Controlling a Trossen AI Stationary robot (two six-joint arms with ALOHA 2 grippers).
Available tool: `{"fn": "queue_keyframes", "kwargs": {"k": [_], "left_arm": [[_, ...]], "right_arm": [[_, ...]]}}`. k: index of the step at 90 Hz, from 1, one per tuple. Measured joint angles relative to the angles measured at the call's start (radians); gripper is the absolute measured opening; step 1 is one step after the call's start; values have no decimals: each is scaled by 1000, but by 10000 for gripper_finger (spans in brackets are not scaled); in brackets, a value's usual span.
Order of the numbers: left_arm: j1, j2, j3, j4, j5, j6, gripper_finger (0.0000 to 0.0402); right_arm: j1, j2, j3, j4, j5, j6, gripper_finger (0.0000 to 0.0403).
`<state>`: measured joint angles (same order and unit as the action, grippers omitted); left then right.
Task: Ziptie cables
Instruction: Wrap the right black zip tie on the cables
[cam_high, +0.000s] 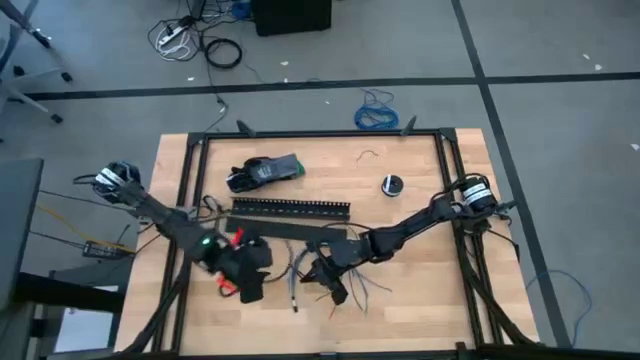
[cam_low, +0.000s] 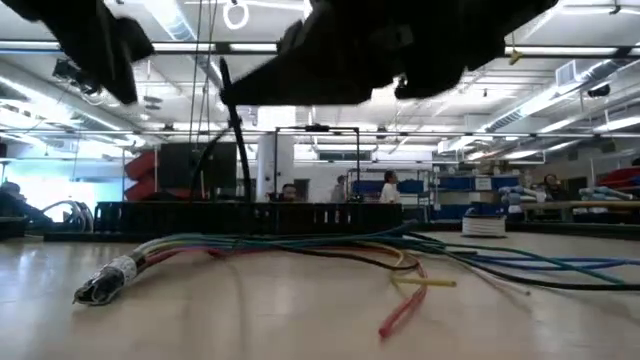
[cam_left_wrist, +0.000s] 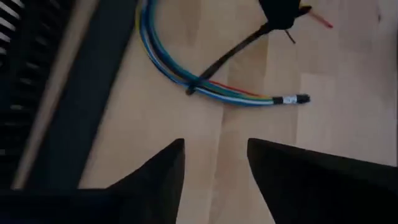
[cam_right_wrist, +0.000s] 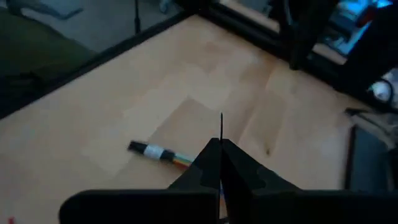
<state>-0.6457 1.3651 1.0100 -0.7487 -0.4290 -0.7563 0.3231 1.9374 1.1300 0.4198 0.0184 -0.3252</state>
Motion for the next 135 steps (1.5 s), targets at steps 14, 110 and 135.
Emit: {"fn": "queue_keyframes", "kwargs": {"k": [14,110,135], "left_arm": [[-111,-19,-29,31,-160,-197,170],[61,174,-393,870,-78,-372,170],[86,222,-393,1019,-22,-290,170]], "right_arm": [[-4,-45,-1,-26,16,1,1],[-25,-81,0,-13,14,7,0],[-25,-85,0,-10,12,7,0]]}}
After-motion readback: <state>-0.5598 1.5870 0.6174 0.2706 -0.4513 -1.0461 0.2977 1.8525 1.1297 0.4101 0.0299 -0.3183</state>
